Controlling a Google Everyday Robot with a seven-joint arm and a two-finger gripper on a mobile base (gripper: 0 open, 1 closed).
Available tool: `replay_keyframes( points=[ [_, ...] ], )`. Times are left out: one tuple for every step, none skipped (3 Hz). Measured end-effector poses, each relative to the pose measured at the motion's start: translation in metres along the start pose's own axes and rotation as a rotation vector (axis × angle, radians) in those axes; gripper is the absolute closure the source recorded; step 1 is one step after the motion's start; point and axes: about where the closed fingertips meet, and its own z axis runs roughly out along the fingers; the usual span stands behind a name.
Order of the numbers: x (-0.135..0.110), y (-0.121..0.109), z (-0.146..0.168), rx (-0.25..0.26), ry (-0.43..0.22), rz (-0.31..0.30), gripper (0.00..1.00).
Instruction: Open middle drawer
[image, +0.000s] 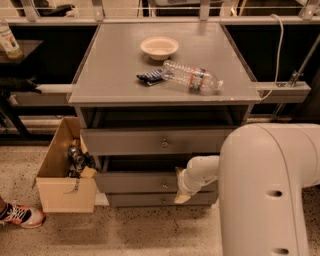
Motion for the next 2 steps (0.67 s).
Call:
replay_keyframes(
  points=[
    [-0.0027, -0.0017, -0.0083, 0.0, 0.0, 0.0, 0.63],
    [-0.0045, -0.0029, -0.0138, 0.0, 0.0, 0.0, 0.85]
  ],
)
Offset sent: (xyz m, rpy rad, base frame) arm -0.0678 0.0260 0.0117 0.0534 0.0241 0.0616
